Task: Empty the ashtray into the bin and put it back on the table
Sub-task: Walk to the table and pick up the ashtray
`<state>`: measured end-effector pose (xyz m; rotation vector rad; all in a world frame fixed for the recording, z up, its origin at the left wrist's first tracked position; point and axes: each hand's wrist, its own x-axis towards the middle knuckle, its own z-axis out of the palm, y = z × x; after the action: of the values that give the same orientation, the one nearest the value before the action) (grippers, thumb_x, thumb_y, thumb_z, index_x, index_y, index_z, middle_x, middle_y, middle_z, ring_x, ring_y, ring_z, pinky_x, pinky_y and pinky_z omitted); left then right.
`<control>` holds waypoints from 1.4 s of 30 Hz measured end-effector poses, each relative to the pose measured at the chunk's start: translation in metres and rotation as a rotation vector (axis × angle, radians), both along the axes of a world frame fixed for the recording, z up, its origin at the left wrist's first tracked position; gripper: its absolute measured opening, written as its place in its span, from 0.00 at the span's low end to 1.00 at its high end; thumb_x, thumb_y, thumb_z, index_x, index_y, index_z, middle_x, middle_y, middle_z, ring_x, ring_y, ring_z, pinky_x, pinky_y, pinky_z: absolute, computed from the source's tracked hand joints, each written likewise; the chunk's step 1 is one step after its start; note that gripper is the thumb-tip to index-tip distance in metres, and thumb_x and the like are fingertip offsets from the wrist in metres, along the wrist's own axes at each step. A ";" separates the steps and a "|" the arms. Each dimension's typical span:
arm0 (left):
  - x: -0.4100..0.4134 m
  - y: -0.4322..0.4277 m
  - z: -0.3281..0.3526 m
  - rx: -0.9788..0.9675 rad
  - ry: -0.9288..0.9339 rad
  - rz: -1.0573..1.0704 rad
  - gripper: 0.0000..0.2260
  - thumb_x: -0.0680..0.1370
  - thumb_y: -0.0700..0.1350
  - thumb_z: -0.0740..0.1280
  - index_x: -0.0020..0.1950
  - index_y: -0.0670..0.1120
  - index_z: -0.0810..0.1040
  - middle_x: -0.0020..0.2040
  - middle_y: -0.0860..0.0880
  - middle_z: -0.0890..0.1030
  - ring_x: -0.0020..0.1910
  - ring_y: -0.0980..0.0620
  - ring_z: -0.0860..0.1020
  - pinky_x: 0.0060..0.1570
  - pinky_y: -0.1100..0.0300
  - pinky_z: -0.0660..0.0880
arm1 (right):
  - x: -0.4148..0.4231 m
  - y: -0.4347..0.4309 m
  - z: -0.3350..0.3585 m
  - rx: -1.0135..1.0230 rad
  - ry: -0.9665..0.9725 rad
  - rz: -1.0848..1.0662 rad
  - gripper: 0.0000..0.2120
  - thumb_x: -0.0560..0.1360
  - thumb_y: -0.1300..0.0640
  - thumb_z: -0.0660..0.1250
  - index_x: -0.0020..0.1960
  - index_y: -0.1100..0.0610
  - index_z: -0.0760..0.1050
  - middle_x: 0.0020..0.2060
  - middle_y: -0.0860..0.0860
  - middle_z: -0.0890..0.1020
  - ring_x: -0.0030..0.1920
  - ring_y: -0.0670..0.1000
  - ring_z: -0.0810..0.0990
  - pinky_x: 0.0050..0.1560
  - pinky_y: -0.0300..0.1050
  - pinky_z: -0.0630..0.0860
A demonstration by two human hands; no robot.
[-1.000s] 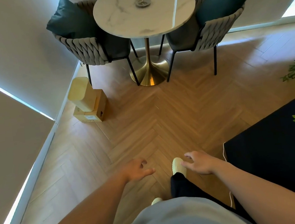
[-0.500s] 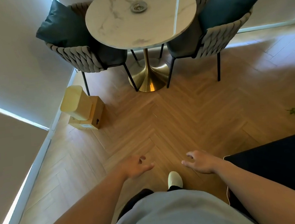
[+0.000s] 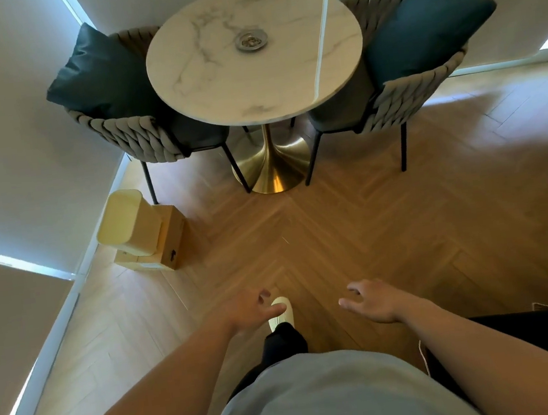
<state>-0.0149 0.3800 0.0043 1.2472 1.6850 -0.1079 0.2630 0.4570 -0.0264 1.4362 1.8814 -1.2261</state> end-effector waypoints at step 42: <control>-0.130 0.401 -0.019 -0.019 0.002 0.084 0.34 0.72 0.70 0.62 0.71 0.51 0.69 0.66 0.49 0.76 0.62 0.50 0.76 0.64 0.50 0.73 | -0.144 0.439 0.009 0.024 0.023 0.061 0.35 0.78 0.35 0.60 0.79 0.54 0.60 0.76 0.54 0.68 0.77 0.56 0.63 0.74 0.57 0.65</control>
<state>-0.1452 0.7810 -0.0151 1.1609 1.7315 -0.0747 0.1191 0.8964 -0.0170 1.3714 1.9468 -1.2004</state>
